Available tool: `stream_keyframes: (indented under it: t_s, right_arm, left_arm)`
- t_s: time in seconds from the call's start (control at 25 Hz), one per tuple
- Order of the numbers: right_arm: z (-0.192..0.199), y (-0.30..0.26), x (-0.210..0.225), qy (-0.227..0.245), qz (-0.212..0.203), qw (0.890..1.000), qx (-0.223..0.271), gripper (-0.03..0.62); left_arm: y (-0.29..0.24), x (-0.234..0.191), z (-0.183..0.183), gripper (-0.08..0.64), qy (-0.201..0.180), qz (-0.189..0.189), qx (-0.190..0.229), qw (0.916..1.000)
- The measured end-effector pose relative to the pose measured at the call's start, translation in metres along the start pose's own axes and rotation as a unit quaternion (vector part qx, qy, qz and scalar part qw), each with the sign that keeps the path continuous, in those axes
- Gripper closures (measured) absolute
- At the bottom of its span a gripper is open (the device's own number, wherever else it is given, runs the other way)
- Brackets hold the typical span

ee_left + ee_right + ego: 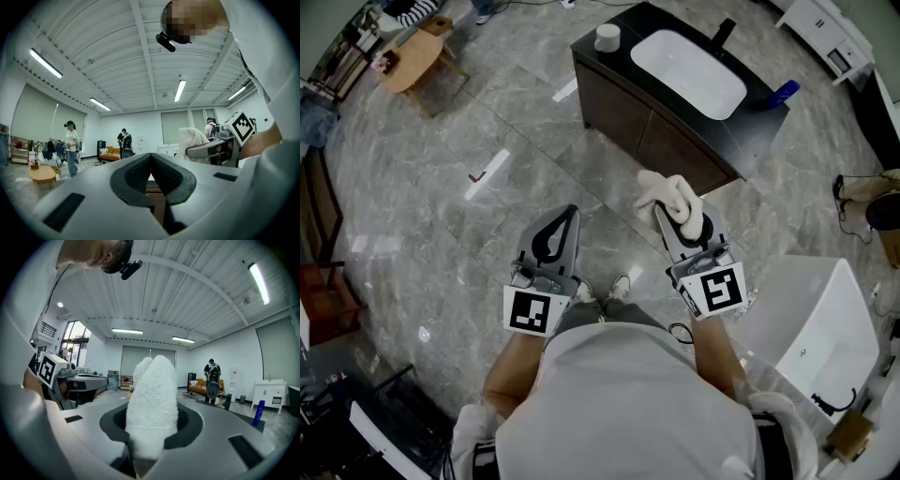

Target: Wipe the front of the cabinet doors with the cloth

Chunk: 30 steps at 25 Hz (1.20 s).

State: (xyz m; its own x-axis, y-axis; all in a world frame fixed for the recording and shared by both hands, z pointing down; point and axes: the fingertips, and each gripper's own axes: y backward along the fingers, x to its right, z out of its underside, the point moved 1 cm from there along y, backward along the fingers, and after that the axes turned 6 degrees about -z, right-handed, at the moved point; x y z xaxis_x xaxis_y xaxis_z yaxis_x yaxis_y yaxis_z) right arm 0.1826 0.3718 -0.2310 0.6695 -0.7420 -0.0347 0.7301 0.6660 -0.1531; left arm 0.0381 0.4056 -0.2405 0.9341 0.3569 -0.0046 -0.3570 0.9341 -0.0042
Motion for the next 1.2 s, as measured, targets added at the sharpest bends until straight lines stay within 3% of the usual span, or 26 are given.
stream_keyframes:
  t_s: [0.32, 0.76, 1.0, 1.2]
  right_arm:
    - [-0.008, -0.002, -0.025, -0.002, -0.014, 1.000, 0.014, 0.456]
    - [-0.003, 0.003, -0.045, -0.003, -0.074, 0.997, 0.024, 0.454]
    - [0.011, -0.027, -0.062, -0.017, -0.122, 0.992, 0.013, 0.454]
    - [0.013, -0.079, -0.068, -0.007, -0.137, 0.990, 0.003, 0.454]
  left_arm:
    - [0.015, -0.013, -0.015, 0.541, -0.008, -0.015, 0.018, 0.9997]
    - [0.045, -0.015, -0.017, 0.541, -0.024, -0.066, 0.017, 0.9974]
    - [0.053, -0.047, -0.012, 0.541, -0.031, -0.102, 0.016, 0.9941]
    - [0.022, -0.091, 0.005, 0.541, -0.021, -0.097, 0.024, 0.9948]
